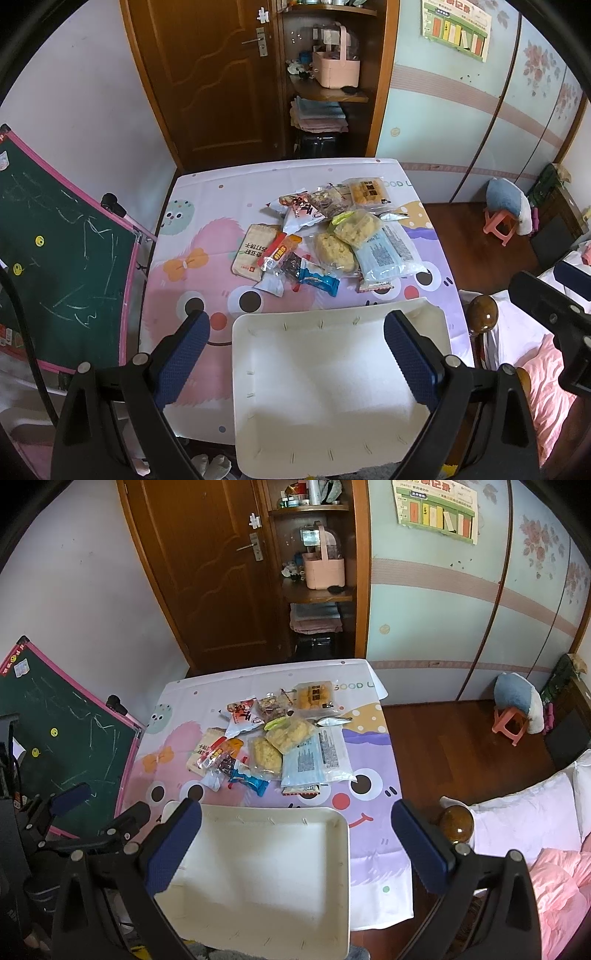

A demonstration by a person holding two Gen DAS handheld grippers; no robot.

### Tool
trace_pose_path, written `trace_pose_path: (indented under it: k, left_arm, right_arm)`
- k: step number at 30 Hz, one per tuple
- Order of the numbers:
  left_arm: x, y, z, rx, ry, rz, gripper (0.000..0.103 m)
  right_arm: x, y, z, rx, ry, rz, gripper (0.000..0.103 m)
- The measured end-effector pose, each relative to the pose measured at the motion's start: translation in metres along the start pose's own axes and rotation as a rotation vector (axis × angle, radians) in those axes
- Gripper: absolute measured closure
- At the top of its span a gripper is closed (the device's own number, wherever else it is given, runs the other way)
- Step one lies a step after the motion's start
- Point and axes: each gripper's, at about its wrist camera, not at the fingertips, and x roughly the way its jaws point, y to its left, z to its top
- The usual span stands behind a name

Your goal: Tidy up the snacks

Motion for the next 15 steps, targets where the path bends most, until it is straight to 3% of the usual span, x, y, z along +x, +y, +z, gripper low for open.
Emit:
trace_pose_path:
  k: [7, 15]
  left_arm:
    - [0.008, 0.009, 0.010, -0.018, 0.013, 0.000, 0.008]
    - [0.021, 0.028, 0.038, -0.026, -0.053, 0.020, 0.008]
  right_arm:
    - [0.009, -0.001, 0.004, -0.019, 0.006, -0.002, 0.000]
    - [0.028, -0.004, 0.024, -0.080, -0.002, -0.033, 0.000]
